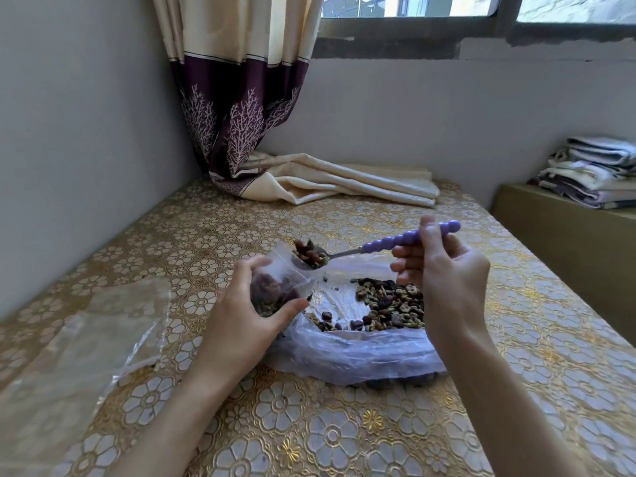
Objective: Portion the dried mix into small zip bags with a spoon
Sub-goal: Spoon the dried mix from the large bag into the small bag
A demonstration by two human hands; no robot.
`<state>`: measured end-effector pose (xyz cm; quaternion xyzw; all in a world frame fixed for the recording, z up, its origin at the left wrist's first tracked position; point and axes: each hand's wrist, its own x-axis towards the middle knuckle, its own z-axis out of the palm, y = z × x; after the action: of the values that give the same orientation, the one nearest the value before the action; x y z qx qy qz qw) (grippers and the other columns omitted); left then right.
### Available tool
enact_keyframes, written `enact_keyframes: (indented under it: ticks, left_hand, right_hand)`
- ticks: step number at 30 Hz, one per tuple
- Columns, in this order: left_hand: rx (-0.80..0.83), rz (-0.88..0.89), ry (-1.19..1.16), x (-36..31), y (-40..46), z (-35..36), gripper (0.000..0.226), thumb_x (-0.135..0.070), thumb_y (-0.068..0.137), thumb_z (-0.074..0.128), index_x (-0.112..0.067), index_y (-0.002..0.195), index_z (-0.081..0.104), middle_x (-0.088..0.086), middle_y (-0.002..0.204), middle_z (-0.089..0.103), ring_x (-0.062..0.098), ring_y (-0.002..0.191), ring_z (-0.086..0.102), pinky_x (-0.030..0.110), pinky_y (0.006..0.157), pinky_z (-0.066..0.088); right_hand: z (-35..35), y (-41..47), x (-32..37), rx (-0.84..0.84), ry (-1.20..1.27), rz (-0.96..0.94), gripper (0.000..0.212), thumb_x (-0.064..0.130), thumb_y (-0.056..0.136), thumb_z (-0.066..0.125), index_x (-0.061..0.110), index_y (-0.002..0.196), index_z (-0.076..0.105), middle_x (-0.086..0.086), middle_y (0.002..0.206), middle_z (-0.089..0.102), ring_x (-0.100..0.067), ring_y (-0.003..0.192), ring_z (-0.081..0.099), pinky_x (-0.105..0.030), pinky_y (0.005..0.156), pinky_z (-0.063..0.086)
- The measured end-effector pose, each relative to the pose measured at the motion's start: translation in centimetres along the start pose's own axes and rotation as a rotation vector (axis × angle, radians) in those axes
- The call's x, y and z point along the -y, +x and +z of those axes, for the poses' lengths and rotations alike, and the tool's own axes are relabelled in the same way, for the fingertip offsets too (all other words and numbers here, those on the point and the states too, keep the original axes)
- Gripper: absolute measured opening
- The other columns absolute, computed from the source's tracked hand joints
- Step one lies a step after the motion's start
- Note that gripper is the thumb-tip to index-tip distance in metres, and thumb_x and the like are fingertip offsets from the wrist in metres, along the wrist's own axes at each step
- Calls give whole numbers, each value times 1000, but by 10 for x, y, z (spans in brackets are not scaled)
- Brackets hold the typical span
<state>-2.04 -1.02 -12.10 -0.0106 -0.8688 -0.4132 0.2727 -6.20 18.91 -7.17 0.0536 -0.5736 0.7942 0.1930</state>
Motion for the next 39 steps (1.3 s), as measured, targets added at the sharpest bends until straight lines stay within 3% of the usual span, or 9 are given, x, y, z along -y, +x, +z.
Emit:
enact_keyframes:
  ticks: [4, 9, 16, 22, 26, 29, 33, 37, 39]
  left_hand:
    - [-10, 7, -32, 0, 1, 0, 72, -68, 51, 64, -47, 113, 32, -36, 96, 44, -19, 83, 45, -4, 64, 37]
    - [-15, 7, -50, 1, 1, -1, 64, -67, 52, 66, -57, 106, 34, -36, 95, 49, -27, 85, 46, -7, 69, 34]
    - [-51, -6, -70, 0, 0, -1, 72, -65, 51, 66, -43, 113, 36, -30, 94, 51, -22, 83, 49, -7, 65, 35]
    - [-89, 3, -130, 0, 1, 0, 61, -55, 59, 68, -30, 111, 47, -23, 89, 59, -20, 83, 54, -2, 64, 40]
    - [-151, -1, -168, 0, 1, -3, 56, -52, 62, 68, -29, 109, 49, -22, 88, 60, -22, 80, 54, -3, 64, 39]
    - [-180, -22, -187, -1, 1, -5, 55, -54, 62, 67, -25, 107, 51, -19, 88, 60, -19, 78, 55, 0, 63, 42]
    - [-276, -49, -263, -8, 3, -12, 50, -59, 64, 65, -25, 98, 51, -13, 85, 57, -15, 74, 56, 3, 59, 44]
    - [-318, -137, -444, -6, 4, -20, 62, -64, 59, 66, -19, 99, 53, -6, 84, 59, 20, 77, 64, 39, 55, 56]
    - [-270, -134, -454, -6, 4, -20, 54, -62, 60, 65, -25, 98, 54, -6, 86, 62, 22, 80, 64, 43, 62, 56]
  right_hand:
    - [9, -12, 3, 98, 4, -35, 30, 25, 94, 52, 3, 76, 62, -8, 61, 68, -14, 46, 60, -18, 42, 47]
    - [18, -23, 7, 253, -5, -101, 28, 20, 95, 49, 0, 79, 60, -5, 64, 70, -16, 50, 61, -21, 46, 50]
    - [18, -26, 9, 393, -15, -165, 25, 25, 85, 47, 4, 82, 60, 2, 65, 70, -15, 54, 63, -22, 49, 51]
    - [11, -22, 7, 459, 17, -220, 25, 23, 89, 44, 3, 94, 57, -2, 77, 72, -18, 63, 64, -28, 57, 54]
    - [8, -20, 7, 486, 62, -203, 29, 32, 89, 47, 6, 97, 56, 0, 84, 73, -17, 70, 66, -27, 62, 53]
    - [5, -17, 8, 437, 188, -95, 30, 34, 86, 50, 8, 98, 58, -3, 83, 72, -17, 71, 67, -25, 61, 53]
    - [-7, -9, 8, 244, 297, 11, 26, 32, 86, 49, 11, 91, 63, -5, 76, 71, -16, 67, 67, -22, 59, 53]
    - [-19, -3, 3, 88, 100, -3, 25, 26, 95, 48, 10, 83, 62, -2, 65, 68, -13, 56, 62, -20, 52, 50]
    - [-23, -1, -1, 51, -71, -55, 26, 23, 96, 49, 9, 78, 61, -2, 58, 65, -12, 50, 59, -20, 47, 47]
